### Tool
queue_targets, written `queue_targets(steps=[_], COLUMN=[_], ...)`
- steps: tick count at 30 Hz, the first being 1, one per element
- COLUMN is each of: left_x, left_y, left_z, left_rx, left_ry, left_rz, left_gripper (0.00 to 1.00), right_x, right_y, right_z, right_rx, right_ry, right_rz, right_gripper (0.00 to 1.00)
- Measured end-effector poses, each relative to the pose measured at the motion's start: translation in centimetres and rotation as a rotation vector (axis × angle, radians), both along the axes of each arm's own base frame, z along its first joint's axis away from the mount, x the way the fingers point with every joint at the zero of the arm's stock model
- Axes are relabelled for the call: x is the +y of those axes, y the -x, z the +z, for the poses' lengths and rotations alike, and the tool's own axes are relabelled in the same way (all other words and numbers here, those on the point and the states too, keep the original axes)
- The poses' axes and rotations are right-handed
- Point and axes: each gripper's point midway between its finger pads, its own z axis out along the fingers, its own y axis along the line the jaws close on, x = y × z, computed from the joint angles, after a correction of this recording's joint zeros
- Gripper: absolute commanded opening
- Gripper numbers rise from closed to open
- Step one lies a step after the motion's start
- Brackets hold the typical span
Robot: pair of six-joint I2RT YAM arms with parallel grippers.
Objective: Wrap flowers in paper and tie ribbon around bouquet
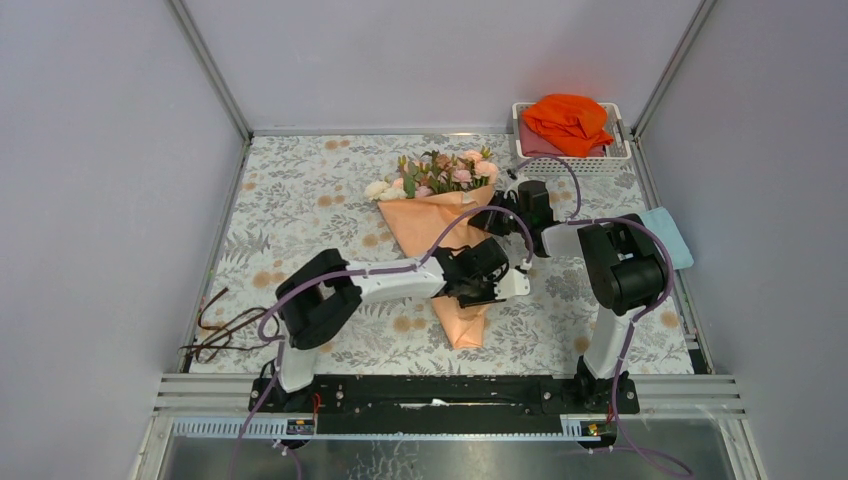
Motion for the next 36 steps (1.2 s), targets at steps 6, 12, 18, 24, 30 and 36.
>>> queue_targets(steps=[6,12,18,24,30,36], left_x=[-0.7,-0.8,-0.7,-0.6,-0.5,-0.6], left_y=[0.0,0.0,0.4,0.4,0.5,0.5], left_z=[-2.2,-2.3,-2.2,-2.2,-2.2,-2.1], left_rx=[-0.021,-0.04,-0.045,-0.053,-0.062,-0.07], left_ry=[-0.02,0.01,0.034,0.041,0.047,0.046], left_rz=[-0.008,-0.019,-0.048,-0.058,-0.069,-0.079], left_gripper=[0.46,0.48,0.53,0.56,0.57,0.58], right_x=[-0.1,-0.9,1.2,-0.6,-2.9,-2.3], right_y=[0.1,0.5,-1.3,-0.3,5.5,9.1], right_z=[-0.3,-0.2,5.6,5.9,1.4,-1.3], right_rx=[0.007,0.007,-0.152,-0.115,0.099,0.206], right_ry=[0.012,0.084,0.11,0.21,0.255,0.174], right_rz=[-0.003,0.02,0.248,0.23,0.236,0.299], right_gripper=[0.3,0.52,0.63,0.84,1.0,0.99])
